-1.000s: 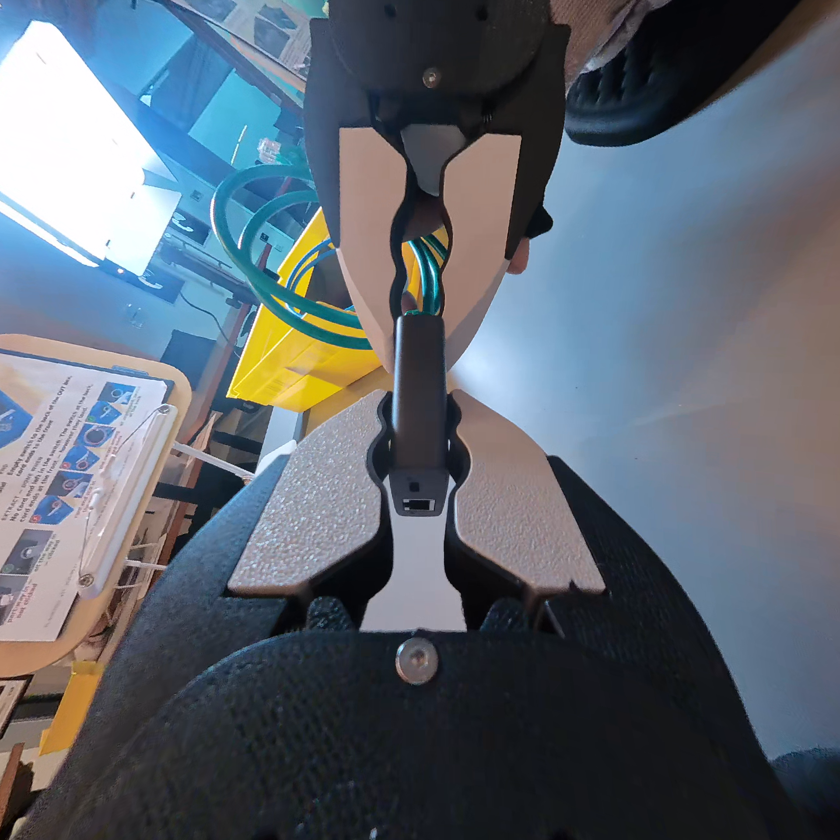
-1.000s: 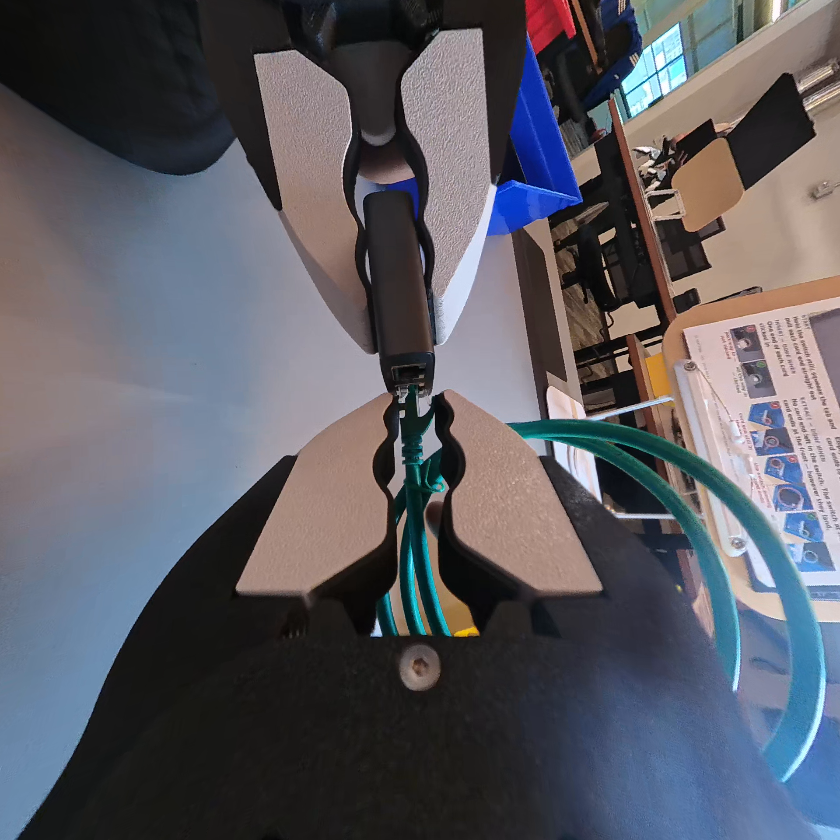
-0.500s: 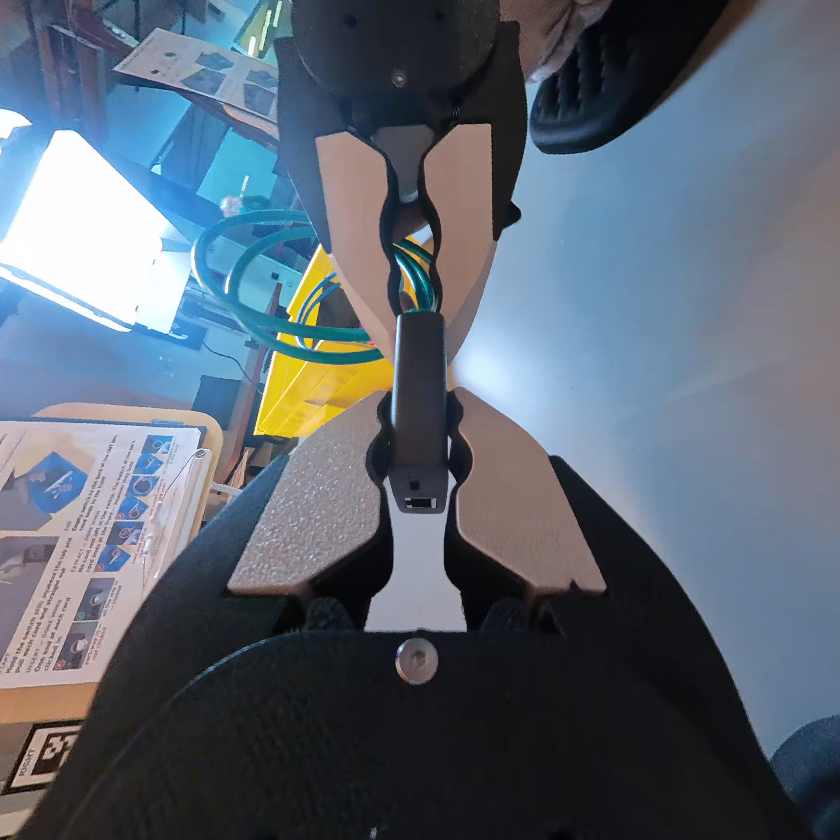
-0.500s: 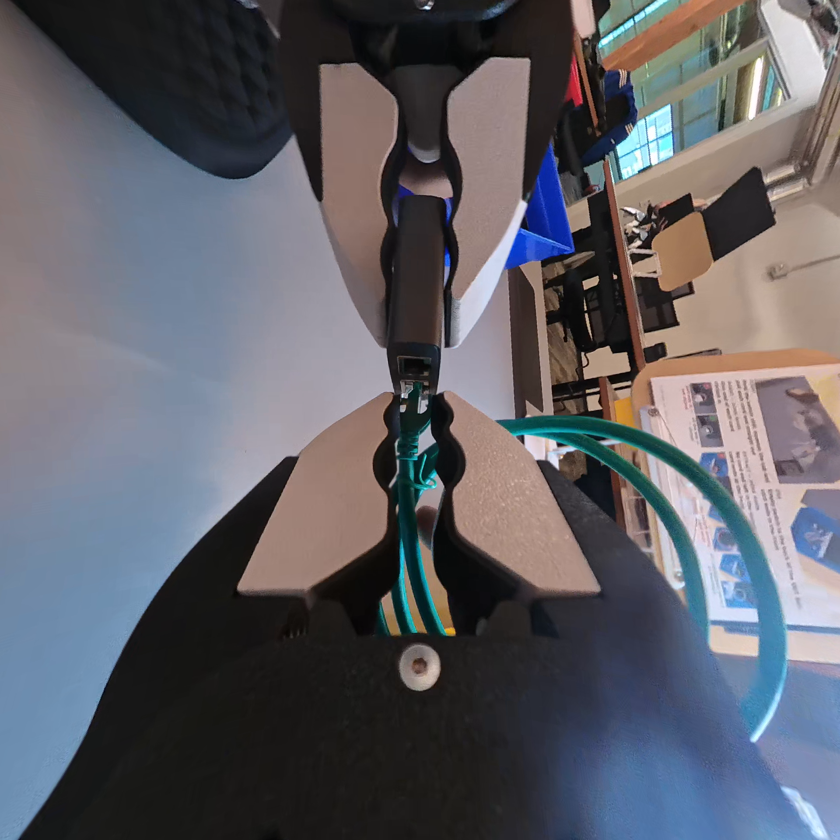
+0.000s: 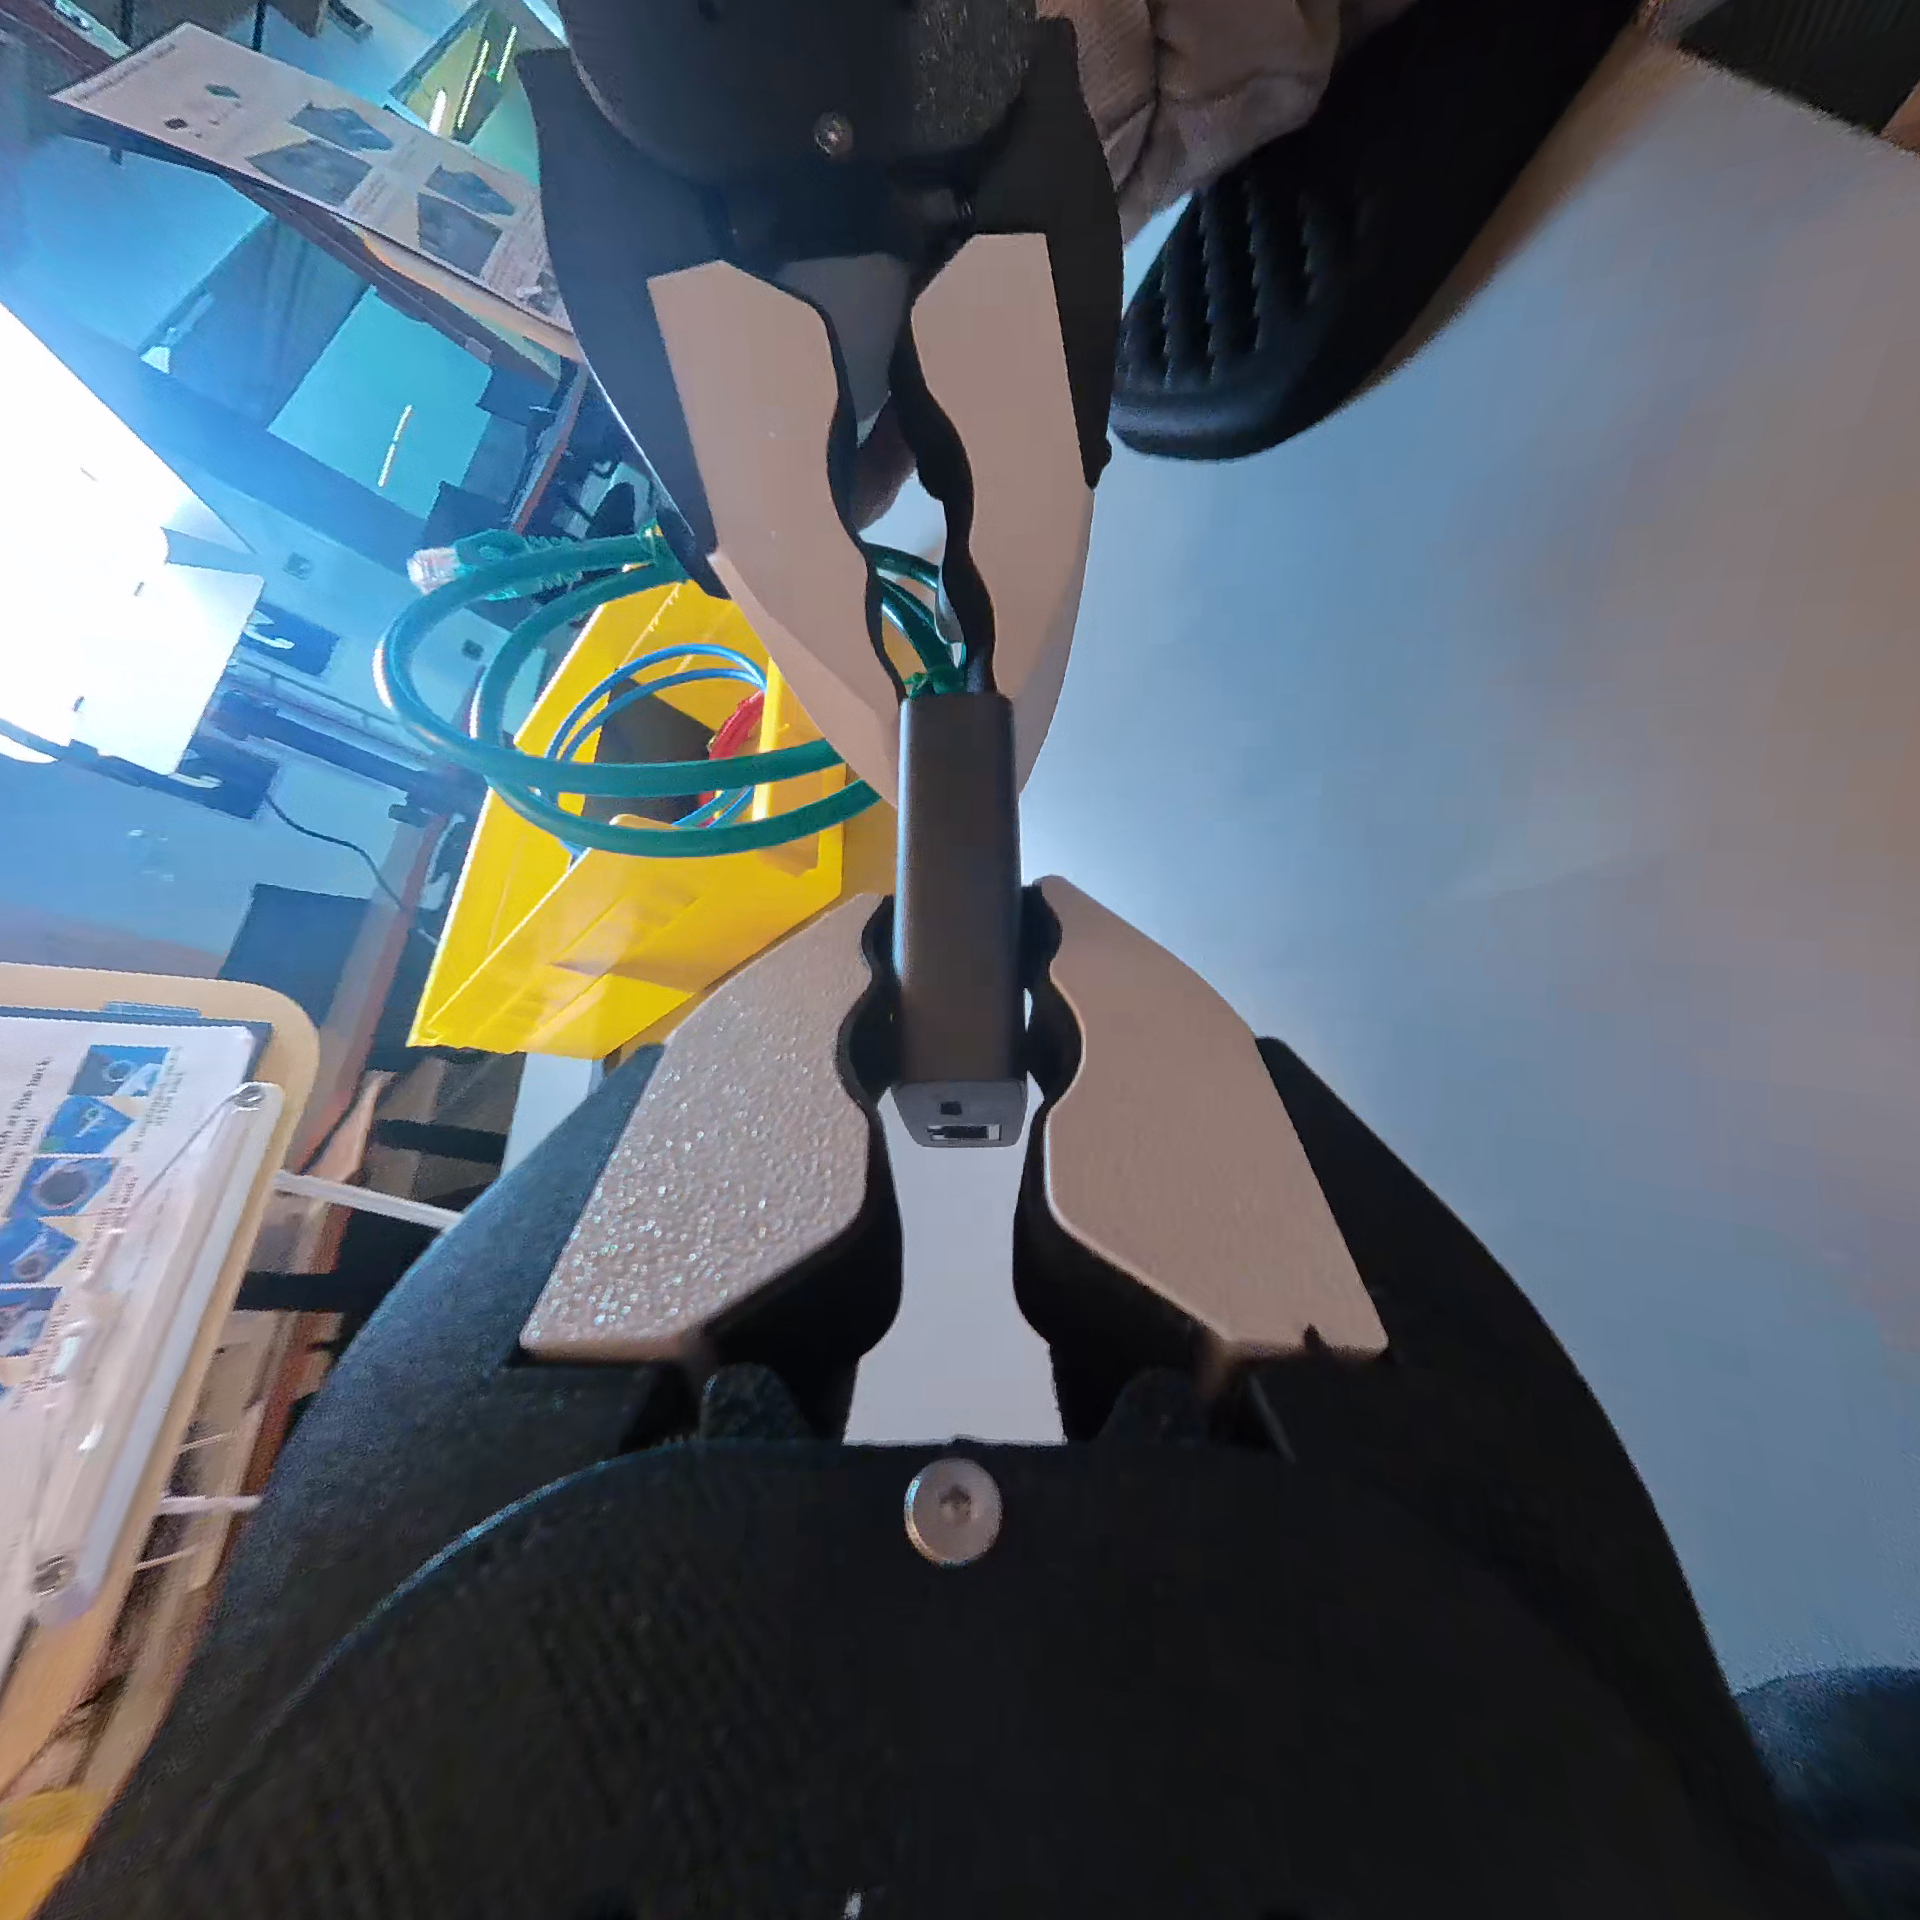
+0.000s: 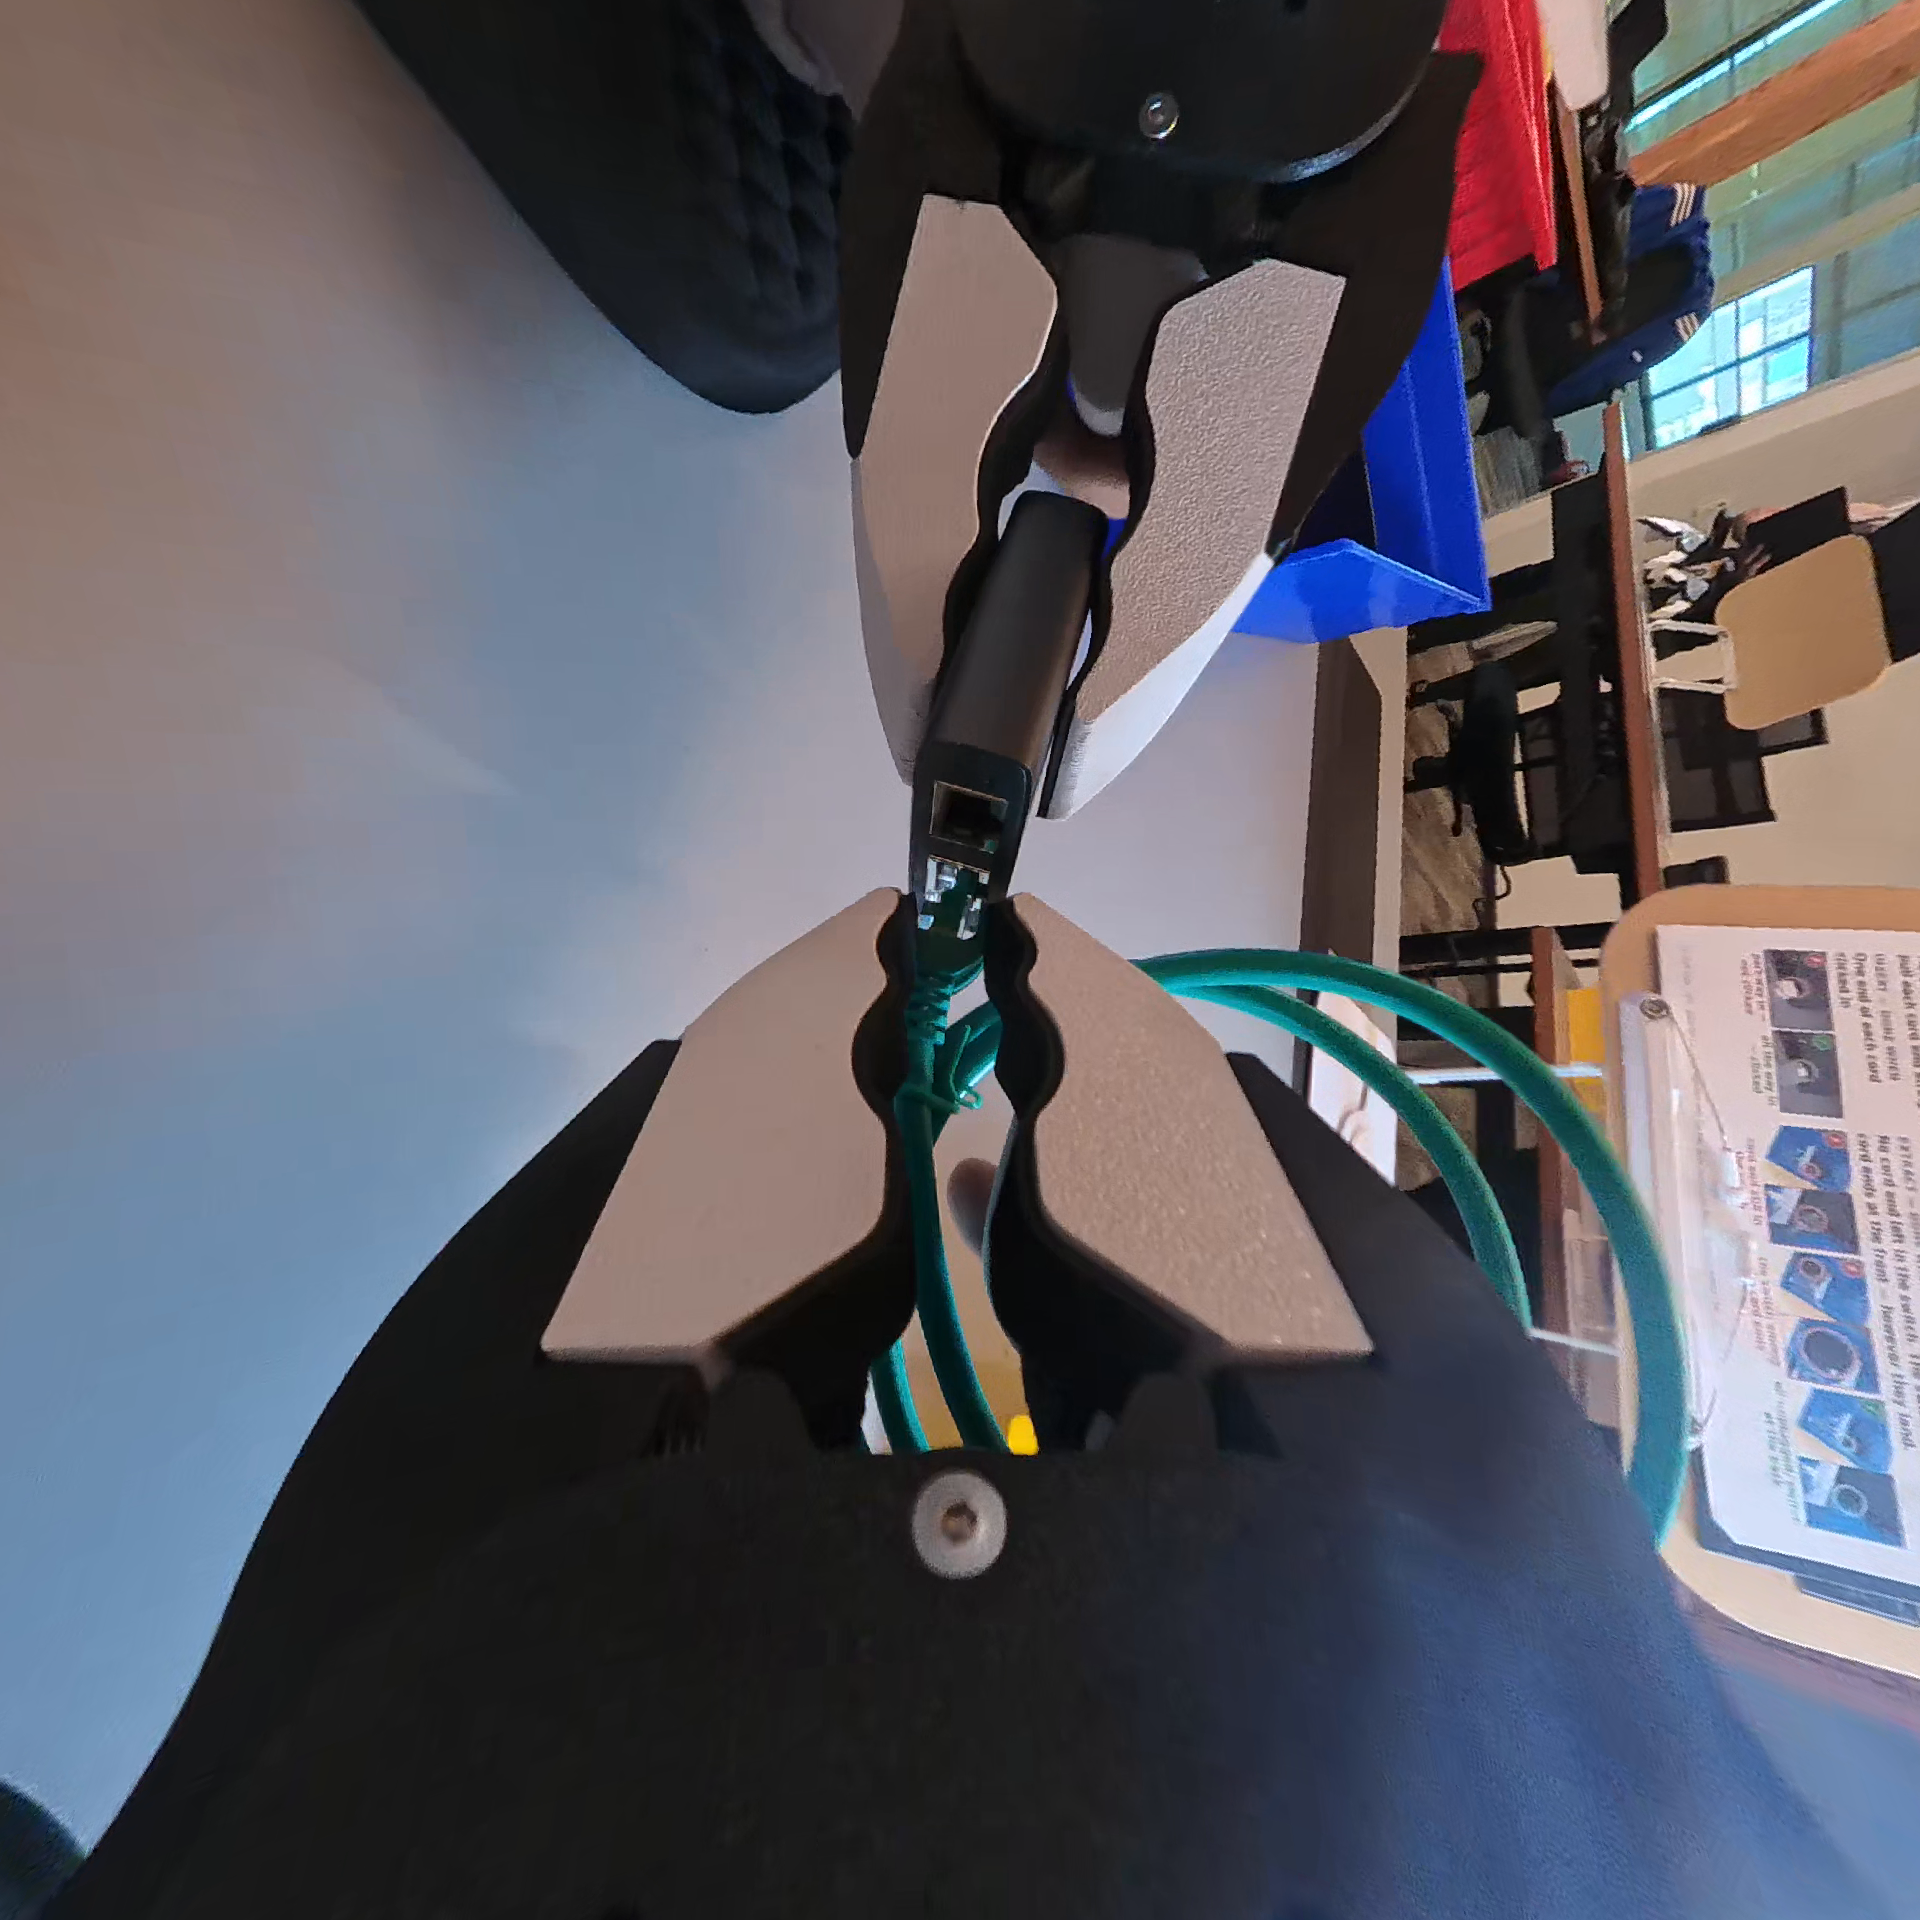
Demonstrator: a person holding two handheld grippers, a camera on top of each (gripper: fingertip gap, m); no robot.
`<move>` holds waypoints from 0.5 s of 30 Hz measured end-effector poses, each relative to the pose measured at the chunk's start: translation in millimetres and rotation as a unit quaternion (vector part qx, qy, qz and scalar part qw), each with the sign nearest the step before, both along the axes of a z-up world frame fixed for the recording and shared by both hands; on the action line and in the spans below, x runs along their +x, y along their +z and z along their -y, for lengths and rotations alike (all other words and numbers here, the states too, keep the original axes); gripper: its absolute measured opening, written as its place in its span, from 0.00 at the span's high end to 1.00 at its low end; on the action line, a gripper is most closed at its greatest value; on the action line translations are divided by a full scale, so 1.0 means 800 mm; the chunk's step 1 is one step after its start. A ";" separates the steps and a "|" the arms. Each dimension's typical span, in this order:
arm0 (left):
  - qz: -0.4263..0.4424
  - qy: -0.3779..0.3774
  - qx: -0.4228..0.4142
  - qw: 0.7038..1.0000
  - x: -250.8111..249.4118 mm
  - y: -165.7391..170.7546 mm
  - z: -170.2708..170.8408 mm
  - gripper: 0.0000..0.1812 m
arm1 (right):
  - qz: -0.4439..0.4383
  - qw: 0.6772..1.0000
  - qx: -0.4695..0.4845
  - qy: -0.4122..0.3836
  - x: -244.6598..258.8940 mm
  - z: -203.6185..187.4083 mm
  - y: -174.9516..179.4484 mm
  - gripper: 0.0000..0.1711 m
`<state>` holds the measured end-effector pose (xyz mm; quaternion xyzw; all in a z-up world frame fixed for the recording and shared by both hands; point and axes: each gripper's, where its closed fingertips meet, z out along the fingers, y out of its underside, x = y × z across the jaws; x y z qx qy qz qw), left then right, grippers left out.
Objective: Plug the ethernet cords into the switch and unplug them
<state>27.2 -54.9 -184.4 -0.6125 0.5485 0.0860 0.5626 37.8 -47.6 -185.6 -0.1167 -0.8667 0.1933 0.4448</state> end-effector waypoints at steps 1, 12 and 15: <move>0.010 -0.003 -0.005 1.000 0.001 0.001 -0.001 0.88 | 0.006 1.000 -0.010 0.001 0.001 -0.001 0.002 0.92; 0.037 -0.005 -0.052 0.998 -0.002 -0.014 -0.006 0.87 | 0.042 0.998 -0.039 -0.012 0.001 -0.005 -0.010 0.92; 0.037 -0.003 -0.057 0.998 -0.003 -0.016 -0.007 0.87 | 0.042 0.998 -0.036 -0.015 0.001 -0.007 -0.012 0.92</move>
